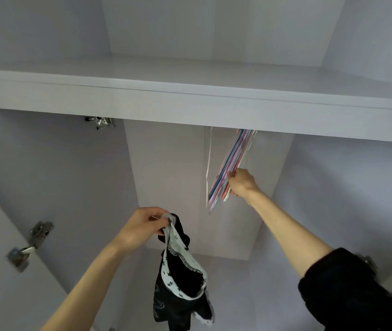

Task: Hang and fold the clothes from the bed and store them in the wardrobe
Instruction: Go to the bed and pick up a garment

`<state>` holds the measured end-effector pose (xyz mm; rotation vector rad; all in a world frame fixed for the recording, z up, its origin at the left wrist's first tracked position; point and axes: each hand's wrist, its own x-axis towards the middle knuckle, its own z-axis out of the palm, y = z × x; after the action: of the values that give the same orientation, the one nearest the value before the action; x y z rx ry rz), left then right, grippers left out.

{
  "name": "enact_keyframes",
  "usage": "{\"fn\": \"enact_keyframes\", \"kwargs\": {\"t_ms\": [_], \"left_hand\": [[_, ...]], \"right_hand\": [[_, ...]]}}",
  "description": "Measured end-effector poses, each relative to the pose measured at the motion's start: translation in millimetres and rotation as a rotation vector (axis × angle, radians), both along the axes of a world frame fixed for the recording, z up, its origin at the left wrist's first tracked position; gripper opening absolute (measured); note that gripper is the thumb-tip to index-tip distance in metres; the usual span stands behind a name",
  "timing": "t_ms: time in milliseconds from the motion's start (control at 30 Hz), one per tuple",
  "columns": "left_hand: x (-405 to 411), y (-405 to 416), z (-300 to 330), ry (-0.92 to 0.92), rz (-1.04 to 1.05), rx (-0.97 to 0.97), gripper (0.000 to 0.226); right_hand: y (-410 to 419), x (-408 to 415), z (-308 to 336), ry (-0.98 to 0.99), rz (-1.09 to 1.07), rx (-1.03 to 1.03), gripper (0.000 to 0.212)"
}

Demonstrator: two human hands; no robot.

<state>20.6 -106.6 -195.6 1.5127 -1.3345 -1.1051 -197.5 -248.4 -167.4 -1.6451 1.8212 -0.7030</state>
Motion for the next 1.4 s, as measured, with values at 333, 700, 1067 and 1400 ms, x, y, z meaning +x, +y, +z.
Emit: {"fn": "enact_keyframes", "kwargs": {"t_ms": [333,700,1067,1400], "left_hand": [[26,4,5,0.053,0.085,-0.01,0.019],[26,4,0,0.06,0.079,0.015,0.018],[-3,-5,-6,0.025,-0.001,0.032,0.018],[-24,-5,-15,0.017,-0.058,0.055,0.02]], "right_hand": [[7,63,-3,-0.18,0.146,0.013,0.049],[-8,9,-12,-0.689,-0.212,0.021,0.029],[-9,-48,-18,-0.703,-0.397,-0.168,0.017],[8,-80,-24,-0.613,-0.519,-0.213,0.05]]}}
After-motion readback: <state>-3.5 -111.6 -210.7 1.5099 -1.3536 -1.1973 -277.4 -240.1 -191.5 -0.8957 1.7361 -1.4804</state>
